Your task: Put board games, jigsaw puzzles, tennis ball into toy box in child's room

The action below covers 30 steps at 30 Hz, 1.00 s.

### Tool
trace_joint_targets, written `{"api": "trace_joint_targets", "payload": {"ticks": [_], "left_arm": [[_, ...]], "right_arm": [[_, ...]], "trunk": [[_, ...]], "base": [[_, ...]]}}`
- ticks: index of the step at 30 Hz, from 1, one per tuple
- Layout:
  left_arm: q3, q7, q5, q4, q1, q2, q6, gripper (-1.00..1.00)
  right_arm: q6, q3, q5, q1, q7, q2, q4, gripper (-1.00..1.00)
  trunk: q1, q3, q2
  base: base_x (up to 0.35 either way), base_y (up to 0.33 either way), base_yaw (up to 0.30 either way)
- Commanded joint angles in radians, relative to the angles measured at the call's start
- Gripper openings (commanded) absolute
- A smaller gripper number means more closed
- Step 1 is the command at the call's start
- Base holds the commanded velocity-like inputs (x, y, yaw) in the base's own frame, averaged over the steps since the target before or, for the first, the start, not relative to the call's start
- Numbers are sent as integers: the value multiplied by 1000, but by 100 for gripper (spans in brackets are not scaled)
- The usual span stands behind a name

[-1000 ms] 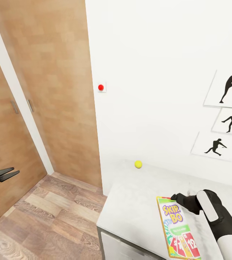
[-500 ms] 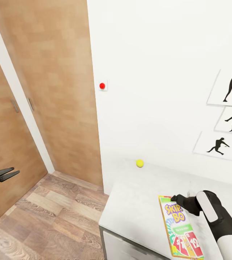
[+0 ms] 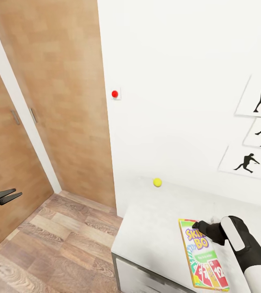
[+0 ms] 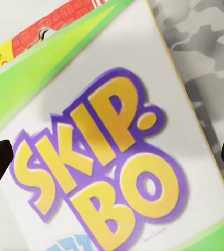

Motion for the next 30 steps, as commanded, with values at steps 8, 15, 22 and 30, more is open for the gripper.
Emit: {"api": "trace_joint_targets", "payload": {"ticks": [8, 15, 22, 30], "left_arm": [[0, -4, -1, 0, -1, 0, 11, 100], [-1, -4, 0, 0, -1, 0, 11, 100], [-1, -4, 0, 0, -1, 0, 11, 100], [0, -4, -1, 0, -1, 0, 11, 100]], "right_arm": [[3, -1, -11, -1, -10, 0, 0, 100], [3, -1, -11, -1, -9, 0, 1, 100], [3, -1, -11, -1, -9, 0, 1, 100], [3, -1, -11, -2, -8, 0, 2, 100]], "trunk": [[1, -4, -2], [1, -5, -2], [1, -8, -2], [1, -15, -2]], "base": [[0, 0, 0], [0, 0, 0], [0, 0, 0], [0, 0, 0]]}}
